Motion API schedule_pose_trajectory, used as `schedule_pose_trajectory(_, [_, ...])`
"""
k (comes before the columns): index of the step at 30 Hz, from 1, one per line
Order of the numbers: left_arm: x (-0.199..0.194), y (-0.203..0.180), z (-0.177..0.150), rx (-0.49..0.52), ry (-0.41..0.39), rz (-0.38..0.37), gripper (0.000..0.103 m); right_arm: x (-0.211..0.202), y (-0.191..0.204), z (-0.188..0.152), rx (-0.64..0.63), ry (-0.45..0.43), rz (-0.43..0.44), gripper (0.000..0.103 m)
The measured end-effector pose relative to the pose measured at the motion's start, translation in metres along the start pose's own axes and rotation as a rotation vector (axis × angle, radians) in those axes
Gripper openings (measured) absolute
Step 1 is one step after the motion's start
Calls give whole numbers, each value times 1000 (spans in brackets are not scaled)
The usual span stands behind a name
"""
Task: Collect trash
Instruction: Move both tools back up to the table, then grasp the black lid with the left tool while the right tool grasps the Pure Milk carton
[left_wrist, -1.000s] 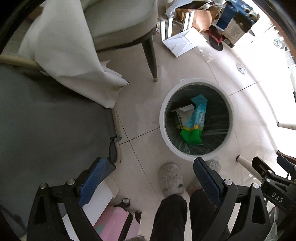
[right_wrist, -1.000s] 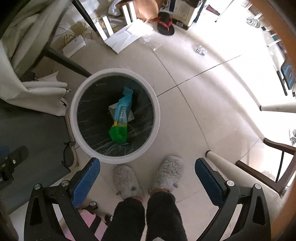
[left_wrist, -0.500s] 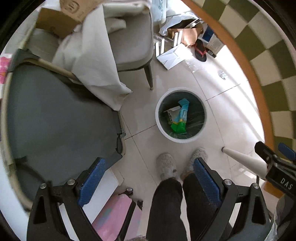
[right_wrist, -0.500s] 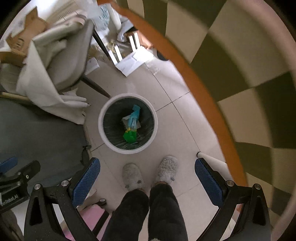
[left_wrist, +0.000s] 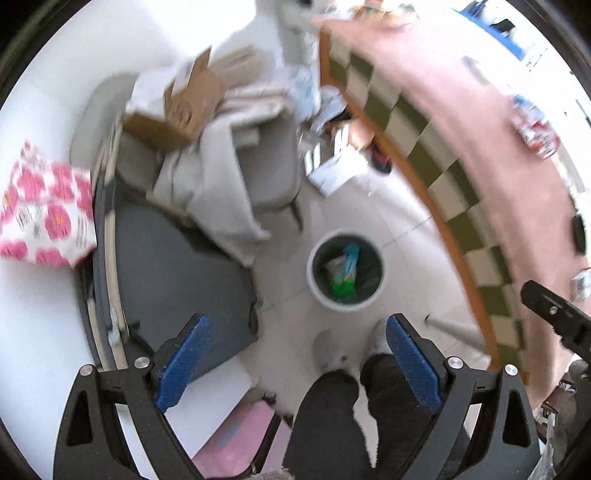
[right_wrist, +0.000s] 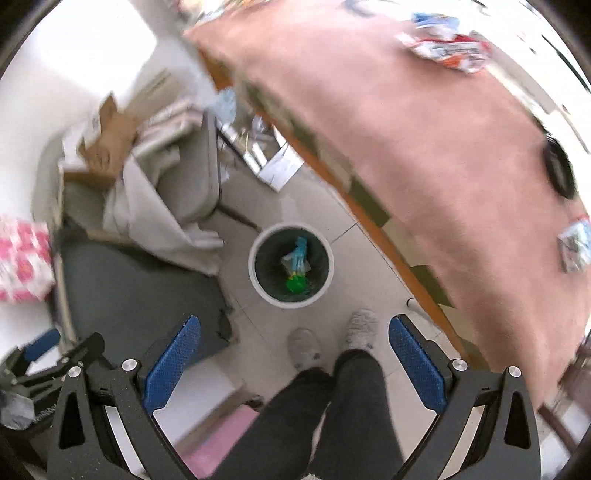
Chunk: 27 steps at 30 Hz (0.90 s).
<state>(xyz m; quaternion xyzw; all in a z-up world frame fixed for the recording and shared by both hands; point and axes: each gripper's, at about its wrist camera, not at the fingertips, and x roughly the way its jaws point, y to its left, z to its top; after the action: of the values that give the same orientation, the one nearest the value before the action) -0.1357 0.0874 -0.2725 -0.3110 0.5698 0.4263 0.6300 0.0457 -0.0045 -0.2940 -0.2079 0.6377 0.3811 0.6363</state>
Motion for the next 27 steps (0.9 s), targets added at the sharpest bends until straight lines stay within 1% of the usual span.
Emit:
schedule_pose_trajectory(2, [-17, -22, 17, 41, -41, -3, 97, -24, -20, 12, 66, -32, 10, 103])
schedule_pose_trajectory(4, [-31, -50, 34, 86, -77, 0, 97, -51, -56, 24, 165, -70, -8, 103])
schedule_pose_trajectory(6, [-42, -78, 49, 127, -118, 21, 97, -70, -99, 34, 272, -90, -38, 103])
schedule_pose_trajectory(8, [-47, -117, 63, 198, -151, 42, 98, -81, -151, 40, 406, -106, -81, 103])
schedule_pose_trajectory(9, [-47, -137, 70, 234, -165, 57, 101, -85, -185, 42, 499, -103, -102, 103])
schedule_pose_trajectory(10, [-45, -161, 77, 280, -179, 71, 103, -83, -209, 41, 558, -95, -121, 103])
schedule_pose_trajectory(12, [-39, -198, 88, 354, -194, 95, 103, -74, -265, 42, 690, -74, -161, 103])
schedule_pose_trajectory(15, [-20, -257, 105, 473, -181, 136, 103, -52, -319, 44, 797, -43, -209, 103])
schedule_pose_trajectory(17, [-9, -288, 110, 522, -165, 151, 103, -36, -343, 50, 835, -17, -205, 102])
schedule_pose_trajectory(19, [0, -318, 115, 559, -142, 145, 103, -23, -358, 56, 843, 5, -192, 92])
schedule_pose_trajectory(20, [4, -332, 117, 576, -130, 143, 103, -17, -361, 59, 838, 16, -181, 83])
schedule_pose_trajectory(21, [7, -346, 117, 593, -119, 138, 103, -12, -365, 62, 828, 30, -169, 71])
schedule_pose_trajectory(22, [8, -359, 117, 609, -111, 134, 103, -8, -368, 64, 817, 41, -160, 65])
schedule_pose_trajectory(23, [9, -372, 116, 627, -102, 125, 103, -6, -371, 65, 807, 48, -161, 61])
schedule_pose_trajectory(24, [10, -385, 114, 644, -93, 114, 103, -7, -372, 67, 797, 47, -162, 60])
schedule_pose_trajectory(27, [16, -421, 110, 686, -47, 47, 103, -20, -388, 70, 760, 31, -178, 60])
